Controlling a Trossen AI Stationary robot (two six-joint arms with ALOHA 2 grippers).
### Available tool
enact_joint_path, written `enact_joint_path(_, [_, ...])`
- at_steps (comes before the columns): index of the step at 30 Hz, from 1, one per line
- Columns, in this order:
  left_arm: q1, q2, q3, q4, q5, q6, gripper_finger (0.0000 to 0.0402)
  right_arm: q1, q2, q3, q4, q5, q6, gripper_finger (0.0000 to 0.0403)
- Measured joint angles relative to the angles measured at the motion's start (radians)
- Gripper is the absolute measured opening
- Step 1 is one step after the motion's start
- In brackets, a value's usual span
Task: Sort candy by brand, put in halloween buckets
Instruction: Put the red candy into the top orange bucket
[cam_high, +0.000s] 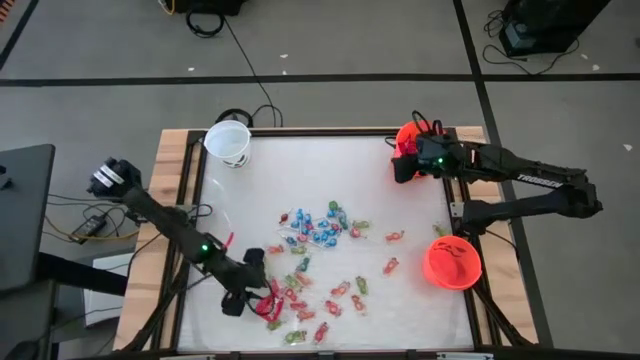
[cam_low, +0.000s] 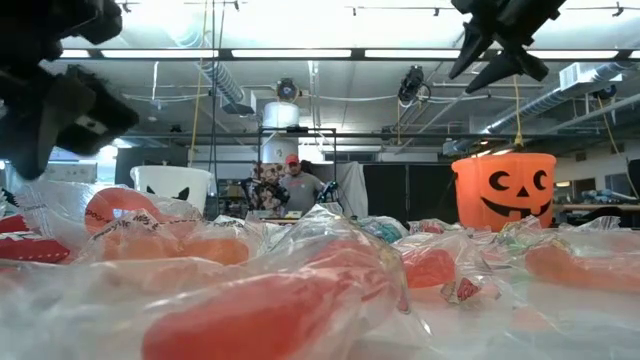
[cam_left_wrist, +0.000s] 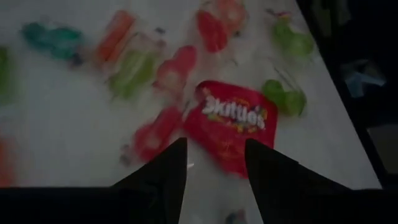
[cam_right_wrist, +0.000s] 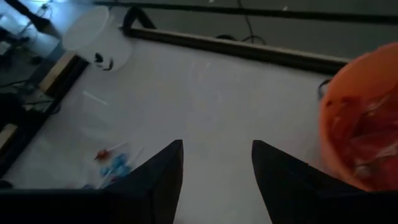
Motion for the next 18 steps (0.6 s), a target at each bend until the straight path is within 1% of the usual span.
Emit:
enact_joint_path(5, [-0.003,0.132,0.000,0.102,0.066,0.020,0.0167,0.055,0.001,0.000,-0.001,0.000,0.051,0.0200])
enact_joint_path(8, [0.002,0.162,0.000,0.157,0.120,0.010,0.0157,0.071,0.001,0.000,0.000,0.001,0.067,0.0200])
enact_joint_path(11, [0.002,0.162,0.000,0.148,0.117,-0.003,0.0118,0.080,0.005,0.000,0.000,0.006,0.067,0.0196])
enact_joint_path(15, [0.012,0.162,-0.002,0.112,0.066,-0.037,0.0026,0.087,0.012,0.000,0.004,0.008,0.061,0.0187])
enact_joint_path(16, [0.018,0.162,-0.009,0.117,0.052,-0.058,0.0014,0.089,0.014,0.000,0.005,0.009,0.054,0.0183])
enact_joint_path(18, [0.035,0.162,-0.032,0.132,0.037,-0.102,0.0010,0.089,0.015,0.000,0.004,0.009,0.040,0.0176])
